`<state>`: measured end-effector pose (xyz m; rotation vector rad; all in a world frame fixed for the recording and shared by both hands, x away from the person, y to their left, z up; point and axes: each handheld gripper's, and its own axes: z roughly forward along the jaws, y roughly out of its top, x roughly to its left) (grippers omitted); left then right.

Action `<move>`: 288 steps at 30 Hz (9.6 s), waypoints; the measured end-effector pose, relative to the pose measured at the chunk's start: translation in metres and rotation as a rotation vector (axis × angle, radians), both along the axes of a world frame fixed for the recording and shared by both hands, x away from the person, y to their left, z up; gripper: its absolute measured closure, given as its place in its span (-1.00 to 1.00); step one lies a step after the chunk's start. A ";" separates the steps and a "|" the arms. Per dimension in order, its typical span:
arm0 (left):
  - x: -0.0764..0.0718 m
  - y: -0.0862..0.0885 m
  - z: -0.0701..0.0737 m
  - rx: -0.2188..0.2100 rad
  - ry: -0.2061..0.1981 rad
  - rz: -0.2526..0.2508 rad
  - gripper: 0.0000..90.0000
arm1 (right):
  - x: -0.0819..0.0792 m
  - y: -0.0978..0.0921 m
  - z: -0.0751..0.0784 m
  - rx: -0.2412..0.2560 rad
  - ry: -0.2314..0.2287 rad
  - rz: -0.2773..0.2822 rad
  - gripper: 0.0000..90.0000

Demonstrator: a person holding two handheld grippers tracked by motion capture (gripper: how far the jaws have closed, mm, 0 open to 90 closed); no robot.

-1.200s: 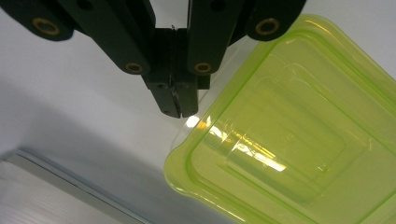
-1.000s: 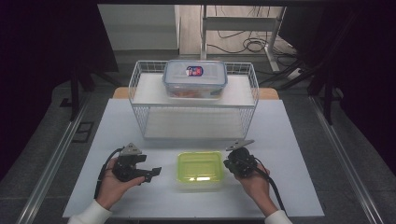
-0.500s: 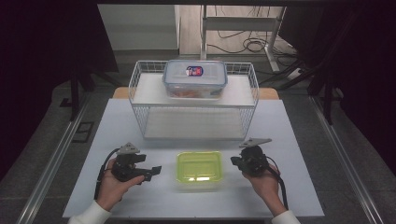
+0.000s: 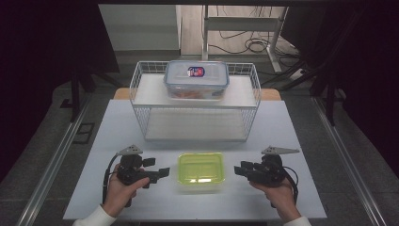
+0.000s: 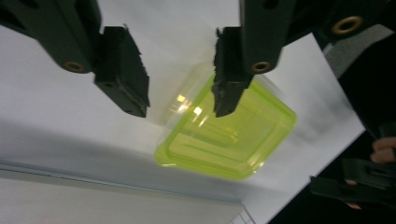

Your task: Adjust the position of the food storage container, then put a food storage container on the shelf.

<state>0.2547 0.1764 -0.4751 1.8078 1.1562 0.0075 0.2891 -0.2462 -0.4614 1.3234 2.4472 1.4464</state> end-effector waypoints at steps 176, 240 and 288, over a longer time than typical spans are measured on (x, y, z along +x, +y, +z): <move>0.086 -0.002 0.162 -0.224 0.041 -0.079 0.79 | 0.073 0.043 0.157 0.310 -0.017 0.130 0.83; 0.247 0.024 0.191 -0.374 0.155 0.059 -0.10 | 0.229 0.063 0.179 0.483 0.174 -0.098 0.23; 0.014 0.012 0.026 0.142 -0.119 -0.079 -0.49 | 0.024 -0.010 0.019 -0.026 -0.064 0.095 -0.21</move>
